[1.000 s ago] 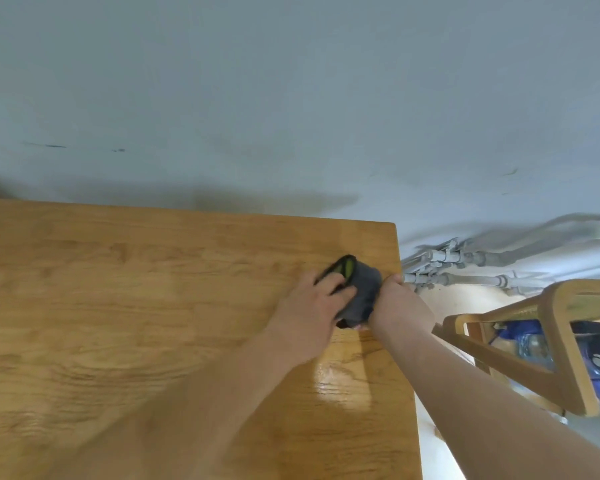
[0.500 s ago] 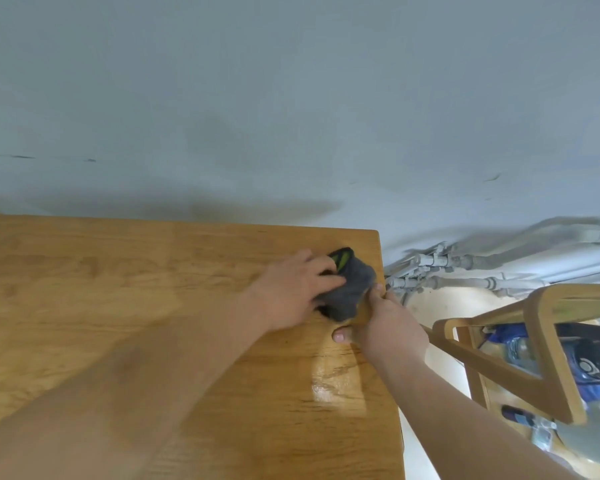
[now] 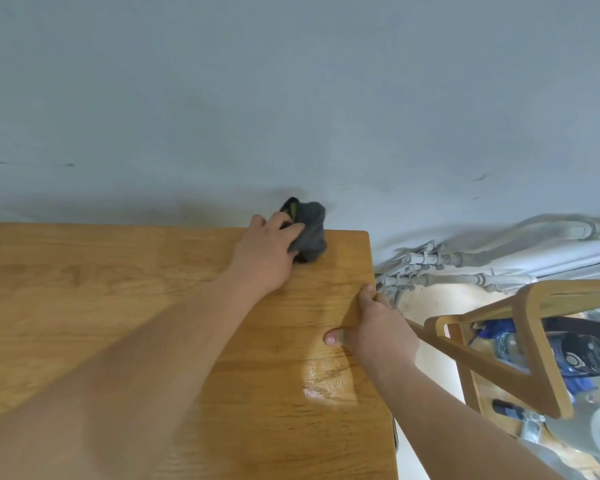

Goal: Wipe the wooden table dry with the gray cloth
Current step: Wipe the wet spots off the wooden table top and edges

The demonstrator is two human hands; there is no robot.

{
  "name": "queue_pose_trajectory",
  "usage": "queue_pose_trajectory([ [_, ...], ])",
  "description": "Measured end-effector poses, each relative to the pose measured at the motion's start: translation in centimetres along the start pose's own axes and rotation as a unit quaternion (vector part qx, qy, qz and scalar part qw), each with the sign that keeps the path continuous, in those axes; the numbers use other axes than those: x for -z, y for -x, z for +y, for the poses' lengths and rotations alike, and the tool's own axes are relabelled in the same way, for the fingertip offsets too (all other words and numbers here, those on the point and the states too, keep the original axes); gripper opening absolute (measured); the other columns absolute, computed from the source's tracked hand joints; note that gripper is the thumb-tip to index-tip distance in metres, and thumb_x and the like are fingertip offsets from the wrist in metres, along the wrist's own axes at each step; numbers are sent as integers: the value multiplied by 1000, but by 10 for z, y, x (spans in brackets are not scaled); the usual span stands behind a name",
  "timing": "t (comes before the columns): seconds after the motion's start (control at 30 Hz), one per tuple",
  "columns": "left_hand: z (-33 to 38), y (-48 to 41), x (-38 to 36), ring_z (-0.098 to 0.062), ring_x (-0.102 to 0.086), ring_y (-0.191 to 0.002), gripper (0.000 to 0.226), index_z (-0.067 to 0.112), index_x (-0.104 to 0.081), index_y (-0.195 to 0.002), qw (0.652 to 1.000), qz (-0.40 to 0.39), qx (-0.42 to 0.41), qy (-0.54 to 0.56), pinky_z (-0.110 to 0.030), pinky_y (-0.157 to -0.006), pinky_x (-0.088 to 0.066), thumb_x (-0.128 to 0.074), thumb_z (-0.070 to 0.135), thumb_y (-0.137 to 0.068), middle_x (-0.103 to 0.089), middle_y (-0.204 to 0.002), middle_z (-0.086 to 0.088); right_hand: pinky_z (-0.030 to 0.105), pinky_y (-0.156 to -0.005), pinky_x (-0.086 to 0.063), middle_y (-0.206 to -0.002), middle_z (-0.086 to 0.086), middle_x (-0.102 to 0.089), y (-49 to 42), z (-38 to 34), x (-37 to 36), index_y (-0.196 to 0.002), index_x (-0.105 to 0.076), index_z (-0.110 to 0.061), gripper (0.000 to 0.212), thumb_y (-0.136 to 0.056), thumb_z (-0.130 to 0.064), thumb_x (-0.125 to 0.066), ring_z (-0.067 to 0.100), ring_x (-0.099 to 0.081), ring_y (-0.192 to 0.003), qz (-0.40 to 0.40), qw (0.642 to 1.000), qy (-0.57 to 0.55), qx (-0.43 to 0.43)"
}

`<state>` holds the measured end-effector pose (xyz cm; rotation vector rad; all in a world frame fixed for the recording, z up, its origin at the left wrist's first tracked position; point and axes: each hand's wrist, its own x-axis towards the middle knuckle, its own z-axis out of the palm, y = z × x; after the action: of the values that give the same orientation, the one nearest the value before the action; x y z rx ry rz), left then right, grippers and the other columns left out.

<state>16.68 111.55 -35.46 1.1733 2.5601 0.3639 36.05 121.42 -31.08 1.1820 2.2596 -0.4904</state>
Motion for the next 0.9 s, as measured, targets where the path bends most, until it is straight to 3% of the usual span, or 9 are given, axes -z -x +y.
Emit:
queue_pose_trajectory([
  [0.07, -9, 17, -1, -29, -42, -120, 45, 30, -44, -147, 990, 60, 128, 7, -40, -87, -51, -50, 37, -103, -43, -145, 1, 42, -86, -53, -159, 1, -36, -1, -4, 2, -165, -5, -21, 125, -75, -60, -82, 27, -48, -139, -4, 1000, 6, -10],
  [0.13, 4, 39, -10, -29, -45, -116, 47, 26, -45, -146, 987, 82, 137, -20, -39, -91, -50, -52, 35, -101, -45, -144, -1, 41, -84, -54, -158, 3, -39, -2, -6, 2, -165, -5, -20, 125, -75, -59, -82, 28, -52, -135, -3, 1000, 18, -13],
  [0.3, 19, 80, -18, -24, -37, -131, 53, 33, -40, -152, 983, -53, -174, -4, -42, -105, -46, -54, 37, -102, -39, -151, 9, 41, -85, -54, -164, 7, -30, -2, -9, 1, -164, 1, -15, 124, -80, -59, -78, 32, -52, -135, -9, 998, 64, -1],
  [0.37, -4, 79, -6, -22, -36, -134, 53, 36, -39, -153, 979, -64, -186, -43, -44, -106, -46, -54, 38, -102, -39, -152, 10, 46, -90, -55, -166, 8, -27, -3, -10, 1, -164, 3, -15, 125, -81, -60, -78, 34, -52, -136, -15, 997, 80, -13],
  [0.47, -45, 94, 4, -29, -43, -131, 52, 32, -44, -151, 1000, 12, 9, -21, -47, -104, -47, -57, 35, -100, -44, -150, 5, 48, -93, -56, -169, 6, -20, -3, -13, -1, -164, 6, -15, 125, -81, -58, -78, 34, -51, -137, -25, 997, 65, -35],
  [0.57, -72, 130, 4, -35, -44, -120, 51, 27, -45, -151, 955, 100, 274, 54, -46, -100, -46, -54, 39, -102, -44, -147, -2, 50, -95, -55, -172, 8, -10, -2, -16, -6, -163, 9, -13, 125, -84, -58, -76, 34, -46, -142, -29, 996, 70, -48],
  [0.63, -65, 158, -1, -33, -40, -116, 53, 26, -43, -153, 940, 96, 322, 61, -44, -98, -46, -52, 40, -103, -41, -146, -4, 53, -100, -52, -172, 9, -4, 3, -17, -9, -163, 8, -13, 123, -84, -59, -75, 37, -34, -148, -18, 996, 74, -50],
  [0.83, -70, 223, -1, -24, -38, -128, 56, 36, -35, -156, 995, -91, -43, 8, -40, -98, -50, -53, 40, -103, -31, -151, 8, 53, -122, -31, -173, 9, 2, 49, -19, -26, -163, 6, -25, 95, -98, -38, -63, 34, -8, -158, 87, 980, 156, 87],
  [0.9, -95, 233, 4, -25, -39, -129, 55, 35, -37, -156, 994, -102, -33, -27, -43, -100, -50, -54, 37, -103, -33, -152, 7, 50, -122, -31, -172, 6, -5, 71, -20, -35, -163, -4, -29, 88, -96, -33, -60, 30, -12, -158, 75, 979, 140, 131],
])
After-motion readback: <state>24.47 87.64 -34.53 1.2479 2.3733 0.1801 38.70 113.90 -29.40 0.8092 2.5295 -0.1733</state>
